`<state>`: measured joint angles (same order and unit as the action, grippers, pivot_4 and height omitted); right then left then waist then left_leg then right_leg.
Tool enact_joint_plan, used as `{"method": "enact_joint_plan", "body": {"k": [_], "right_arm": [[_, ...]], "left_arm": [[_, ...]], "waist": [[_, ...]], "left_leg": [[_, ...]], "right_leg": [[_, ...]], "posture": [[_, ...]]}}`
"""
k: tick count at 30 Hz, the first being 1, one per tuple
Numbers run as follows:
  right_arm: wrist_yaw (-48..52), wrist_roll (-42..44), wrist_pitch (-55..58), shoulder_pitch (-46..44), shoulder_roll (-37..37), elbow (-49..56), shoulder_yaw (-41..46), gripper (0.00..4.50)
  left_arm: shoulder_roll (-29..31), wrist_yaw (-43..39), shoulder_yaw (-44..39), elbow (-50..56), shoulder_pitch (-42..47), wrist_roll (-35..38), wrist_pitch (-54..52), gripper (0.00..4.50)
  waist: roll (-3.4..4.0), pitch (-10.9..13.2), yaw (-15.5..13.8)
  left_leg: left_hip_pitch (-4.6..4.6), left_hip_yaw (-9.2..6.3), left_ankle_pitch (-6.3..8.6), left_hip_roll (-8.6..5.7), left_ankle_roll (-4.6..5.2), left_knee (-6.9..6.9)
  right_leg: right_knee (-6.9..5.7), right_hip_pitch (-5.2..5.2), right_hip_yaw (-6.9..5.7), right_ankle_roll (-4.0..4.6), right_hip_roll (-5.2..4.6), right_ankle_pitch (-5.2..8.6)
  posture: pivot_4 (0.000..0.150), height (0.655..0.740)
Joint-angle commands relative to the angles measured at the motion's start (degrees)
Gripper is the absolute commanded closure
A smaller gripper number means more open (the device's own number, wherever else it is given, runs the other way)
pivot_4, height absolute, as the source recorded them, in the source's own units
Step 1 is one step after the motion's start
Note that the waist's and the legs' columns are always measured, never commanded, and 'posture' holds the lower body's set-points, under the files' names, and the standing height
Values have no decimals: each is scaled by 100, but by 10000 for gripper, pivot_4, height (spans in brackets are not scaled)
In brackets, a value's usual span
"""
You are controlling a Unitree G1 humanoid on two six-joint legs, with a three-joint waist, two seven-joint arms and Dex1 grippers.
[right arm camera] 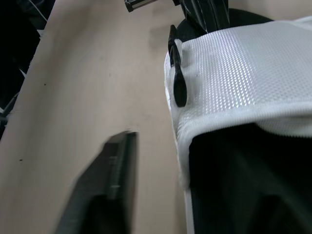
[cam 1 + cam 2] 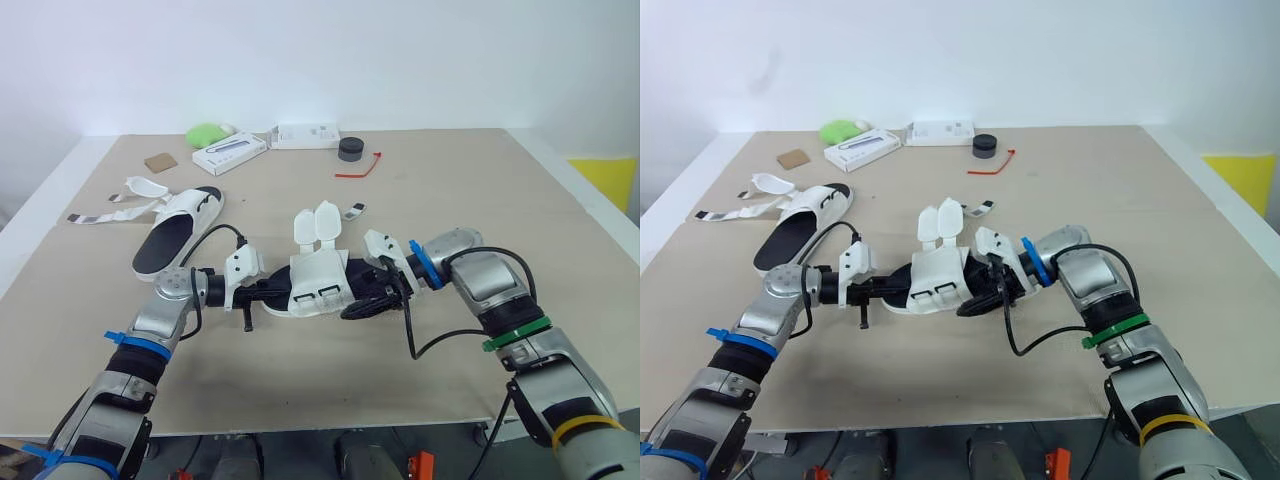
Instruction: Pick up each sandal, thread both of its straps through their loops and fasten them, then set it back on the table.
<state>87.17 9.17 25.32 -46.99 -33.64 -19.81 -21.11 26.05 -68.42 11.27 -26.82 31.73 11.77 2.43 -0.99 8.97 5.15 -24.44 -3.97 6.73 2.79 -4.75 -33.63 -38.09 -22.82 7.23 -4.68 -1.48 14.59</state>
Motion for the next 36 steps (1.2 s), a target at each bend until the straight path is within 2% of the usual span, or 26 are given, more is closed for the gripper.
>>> {"method": "enact_joint_plan", "body": {"k": [1, 4, 7, 11, 13, 20, 27, 36], "right_arm": [[356, 111, 213, -346, -555, 102, 307, 4989], [332, 436, 599, -745, -609, -126, 641, 4989], [-108, 847, 1362, -1507, -248, -812, 1159, 4989], [-1280, 412, 1427, -2256, 463, -2272, 1182, 4989], [-1349, 255, 1332, -2379, 627, -2667, 1088, 4989], [-1307, -161, 1132, -2642, 1074, -3784, 871, 4989], [-1117, -53, 1025, -2946, 1448, -4321, 1186, 4989], [-1739, 156, 894, -3253, 1933, -4905, 1989, 4989]], "left_arm": [[148, -70, 407, -525, -352, -553, -219, 45000], [175, -94, 393, -486, -364, -548, -204, 45000], [183, -103, 364, -392, -367, -501, -234, 45000], [179, -82, 349, -352, -353, -485, -232, 45000], [182, -72, 349, -337, -357, -492, -217, 45000], [224, -37, 299, -79, -472, -451, -293, 45000], [259, -2, 273, 186, -601, -399, -405, 45000], [267, 75, 253, 384, -723, -367, -519, 45000]], "waist": [[-1, -1, 0], [0, -1, 3], [7, -5, 39], [17, -21, 82], [-2, -32, 81], [3, -29, 60], [6, -27, 79], [5, -27, 82]], "left_leg": [[0, 1, 1, -1, -1, 0], [-1, 11, 3, -5, -5, 1], [1, 11, 5, -5, -8, 5], [5, 10, 6, -4, -8, 15], [6, 10, 6, -4, -8, 17], [-29, 9, 5, -8, -4, 20], [-34, 8, 3, -4, -1, 23], [-40, 5, 6, -3, -2, 27]], "right_leg": [[1, -1, 0, 0, -2, 0], [1, -11, 0, 0, -12, 1], [2, -13, 0, 2, -12, 2], [1, -19, 0, 4, -12, 0], [1, -20, 0, 5, -12, 0], [2, -30, 0, 5, -10, 9], [0, -30, 2, 5, -3, 9], [0, -32, 1, 8, -2, 16]], "posture": [[1500, 7400], [1500, 7400], [1500, 7400], [1500, 7400], [1500, 7400], [1500, 7400], [1500, 7400], [1500, 7400]]}}
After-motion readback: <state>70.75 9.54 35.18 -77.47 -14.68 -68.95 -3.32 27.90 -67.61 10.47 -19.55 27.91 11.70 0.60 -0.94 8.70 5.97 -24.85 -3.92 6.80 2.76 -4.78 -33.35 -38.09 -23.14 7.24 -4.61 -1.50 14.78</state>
